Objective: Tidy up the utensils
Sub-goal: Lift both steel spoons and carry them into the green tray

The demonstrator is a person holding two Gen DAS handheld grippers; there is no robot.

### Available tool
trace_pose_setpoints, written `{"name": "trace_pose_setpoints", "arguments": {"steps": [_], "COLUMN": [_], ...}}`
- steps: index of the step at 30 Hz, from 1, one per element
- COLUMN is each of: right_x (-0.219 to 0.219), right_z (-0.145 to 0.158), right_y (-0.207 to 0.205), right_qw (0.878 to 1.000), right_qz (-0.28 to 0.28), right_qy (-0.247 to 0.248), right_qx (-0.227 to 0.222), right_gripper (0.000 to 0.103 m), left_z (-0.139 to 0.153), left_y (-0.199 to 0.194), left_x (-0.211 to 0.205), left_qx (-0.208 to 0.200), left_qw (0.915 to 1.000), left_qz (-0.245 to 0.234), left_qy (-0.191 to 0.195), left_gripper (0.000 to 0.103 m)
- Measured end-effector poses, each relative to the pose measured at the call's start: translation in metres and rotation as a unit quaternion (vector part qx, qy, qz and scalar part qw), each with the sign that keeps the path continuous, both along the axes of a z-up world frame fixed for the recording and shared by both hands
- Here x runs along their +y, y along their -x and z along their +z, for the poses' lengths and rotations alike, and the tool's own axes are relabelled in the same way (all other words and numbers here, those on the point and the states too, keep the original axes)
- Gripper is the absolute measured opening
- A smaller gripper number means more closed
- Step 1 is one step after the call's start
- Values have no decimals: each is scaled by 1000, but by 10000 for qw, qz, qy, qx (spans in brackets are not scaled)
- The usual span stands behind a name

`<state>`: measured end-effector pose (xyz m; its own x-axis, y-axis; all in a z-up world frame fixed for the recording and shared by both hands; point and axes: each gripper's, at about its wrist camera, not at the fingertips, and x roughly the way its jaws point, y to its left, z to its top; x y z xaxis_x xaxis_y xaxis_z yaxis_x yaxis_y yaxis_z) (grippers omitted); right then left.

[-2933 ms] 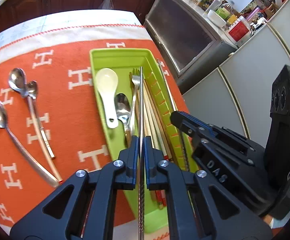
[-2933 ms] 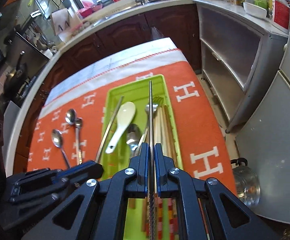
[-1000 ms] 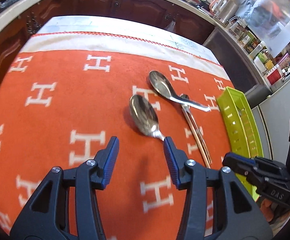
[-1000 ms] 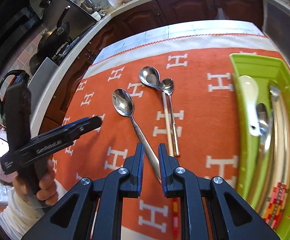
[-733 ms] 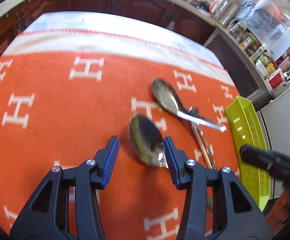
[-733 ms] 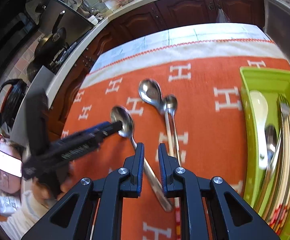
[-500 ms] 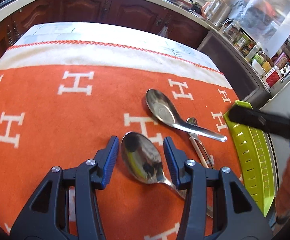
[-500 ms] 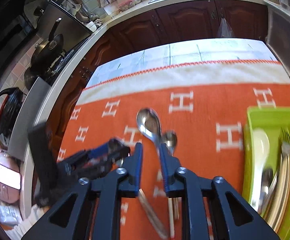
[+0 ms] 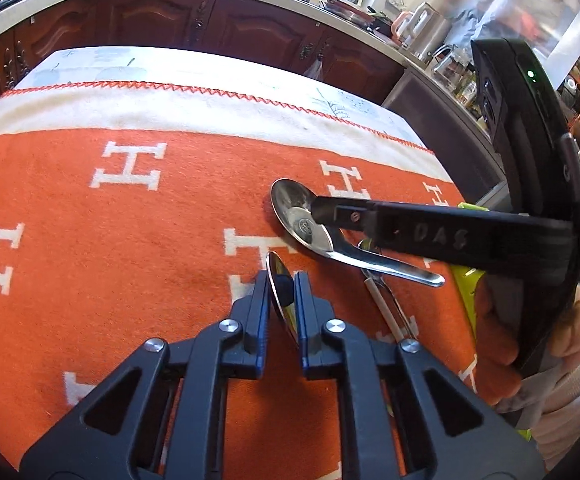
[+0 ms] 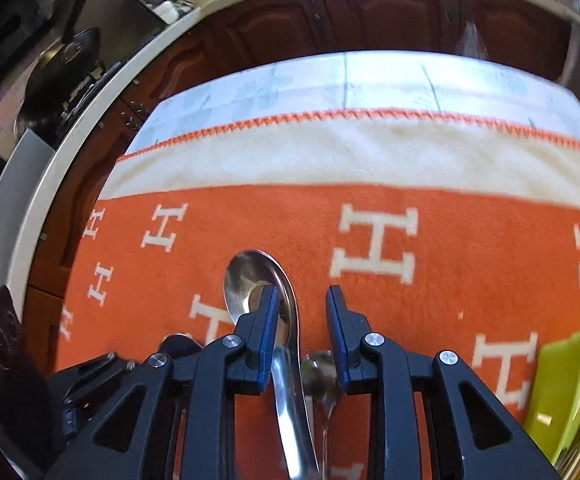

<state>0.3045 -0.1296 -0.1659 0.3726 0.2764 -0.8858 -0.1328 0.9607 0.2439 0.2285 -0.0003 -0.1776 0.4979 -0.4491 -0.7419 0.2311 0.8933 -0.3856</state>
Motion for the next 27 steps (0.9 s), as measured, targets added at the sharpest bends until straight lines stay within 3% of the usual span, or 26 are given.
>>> {"name": "trace_pose_setpoints", "arguments": {"steps": [3, 7, 15, 21, 27], "right_x": [14, 32, 18, -5, -52], "right_z": [-2, -2, 19, 53, 90], "right_y": [4, 16, 39, 91, 150], "right_qw": [9981, 9923, 9982, 9982, 9946], "right_qz": [250, 534, 184, -142, -559], "right_qy": [510, 1007, 295, -193, -350], "right_qx": [-243, -480, -498, -556, -800], "right_gripper": [22, 4, 0, 0, 0], "left_z": [-2, -3, 20, 50, 85], "left_y": [-2, -1, 18, 48, 80], "left_x": [3, 10, 23, 23, 7], "left_qx": [100, 286, 288, 199, 199], "left_qw": [9998, 9984, 9974, 9980, 9973], "left_qz": [85, 136, 116, -93, -402], "left_qy": [179, 459, 657, 589, 575], "left_gripper": [7, 6, 4, 4, 4]}}
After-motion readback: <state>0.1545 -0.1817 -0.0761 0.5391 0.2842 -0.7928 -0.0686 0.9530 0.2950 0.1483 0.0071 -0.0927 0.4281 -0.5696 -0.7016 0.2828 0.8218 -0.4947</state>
